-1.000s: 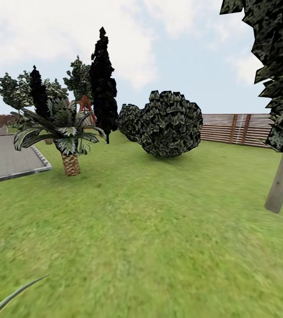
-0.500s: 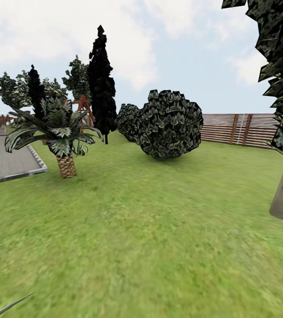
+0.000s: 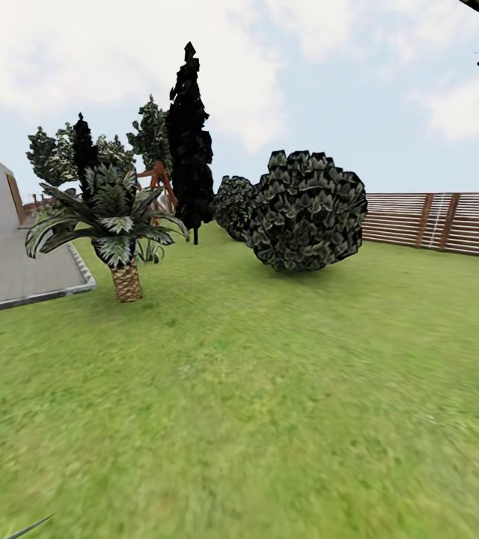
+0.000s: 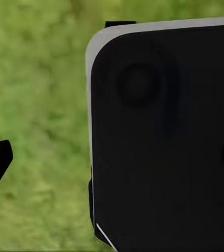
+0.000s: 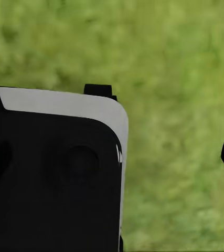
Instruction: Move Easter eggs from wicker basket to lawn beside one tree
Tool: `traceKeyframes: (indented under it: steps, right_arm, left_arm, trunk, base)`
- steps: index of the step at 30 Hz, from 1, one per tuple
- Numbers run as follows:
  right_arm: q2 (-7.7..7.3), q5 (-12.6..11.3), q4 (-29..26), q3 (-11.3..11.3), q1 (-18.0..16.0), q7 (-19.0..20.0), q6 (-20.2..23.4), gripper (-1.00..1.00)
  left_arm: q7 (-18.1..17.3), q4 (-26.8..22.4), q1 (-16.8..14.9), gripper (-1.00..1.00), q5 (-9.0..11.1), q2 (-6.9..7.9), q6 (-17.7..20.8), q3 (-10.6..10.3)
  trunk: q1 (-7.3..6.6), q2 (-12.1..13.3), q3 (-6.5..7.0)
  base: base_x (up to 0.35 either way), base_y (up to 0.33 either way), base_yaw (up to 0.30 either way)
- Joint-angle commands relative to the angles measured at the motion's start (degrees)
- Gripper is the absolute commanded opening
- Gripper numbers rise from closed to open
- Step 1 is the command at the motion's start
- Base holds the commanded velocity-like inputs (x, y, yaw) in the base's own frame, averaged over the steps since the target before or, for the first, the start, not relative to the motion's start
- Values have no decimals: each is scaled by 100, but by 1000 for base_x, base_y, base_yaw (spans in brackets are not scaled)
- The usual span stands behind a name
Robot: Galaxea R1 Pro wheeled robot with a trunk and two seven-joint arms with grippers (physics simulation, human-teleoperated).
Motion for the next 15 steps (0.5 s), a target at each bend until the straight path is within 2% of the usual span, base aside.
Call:
traceKeyframes:
  steps: [1,15]
  right_arm:
    - [0,-3,21,35,-9,1,-35,100]
    - [0,7,21,37,-9,1,-35,100]
  left_arm:
    - [-1,-12,4,100,-1,0,-2,-3]
    - [-1,-12,4,100,-1,4,-2,-3]
  trunk:
    - [4,-2,-5]
    - [4,-2,-5]
  base:
    - [341,-93,25]
    - [341,-93,4]
